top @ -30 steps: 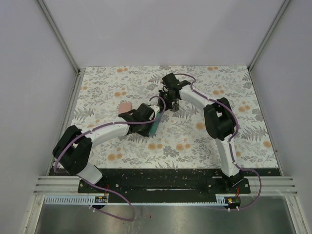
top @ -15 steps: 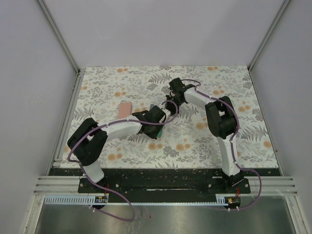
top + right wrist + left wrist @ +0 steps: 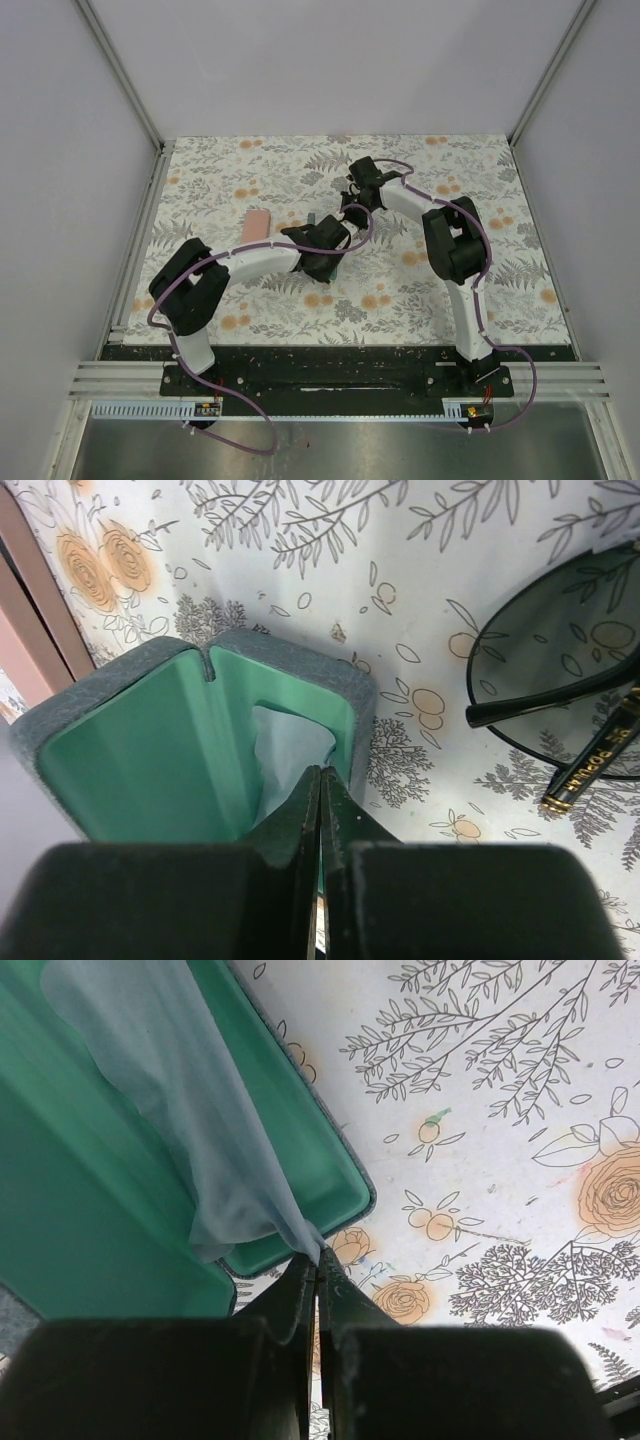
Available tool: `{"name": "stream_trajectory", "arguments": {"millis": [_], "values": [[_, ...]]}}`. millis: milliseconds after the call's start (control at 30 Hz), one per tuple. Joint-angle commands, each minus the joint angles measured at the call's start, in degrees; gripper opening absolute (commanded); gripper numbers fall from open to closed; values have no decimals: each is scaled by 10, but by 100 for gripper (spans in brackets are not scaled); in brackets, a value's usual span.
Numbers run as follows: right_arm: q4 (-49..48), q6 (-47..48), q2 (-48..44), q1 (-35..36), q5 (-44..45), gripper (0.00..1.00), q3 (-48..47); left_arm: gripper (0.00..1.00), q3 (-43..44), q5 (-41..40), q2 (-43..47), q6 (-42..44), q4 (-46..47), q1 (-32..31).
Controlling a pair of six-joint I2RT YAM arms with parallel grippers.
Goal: Organize the sunglasses
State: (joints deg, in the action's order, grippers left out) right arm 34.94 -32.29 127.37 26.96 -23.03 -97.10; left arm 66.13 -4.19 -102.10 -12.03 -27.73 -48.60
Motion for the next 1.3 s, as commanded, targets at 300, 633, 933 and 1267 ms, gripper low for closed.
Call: {"name": "stream_trajectory", "arguments": {"millis": [300,633,933,1267], "values": [[-37,32,16,-11,-9,2,-60,2,72,-42,-33,-20,-29,-7],[-37,32,23,-23,-4,11,-56,6,91,-25,-64,-28,-30,-9],[-36,27,-19,-28,-7,32,-54,39,101,6,12,-45,-33,-12],[-28,28,-57,-32,3,35,-42,45,133,30,59,-59,-42,-11]]}}
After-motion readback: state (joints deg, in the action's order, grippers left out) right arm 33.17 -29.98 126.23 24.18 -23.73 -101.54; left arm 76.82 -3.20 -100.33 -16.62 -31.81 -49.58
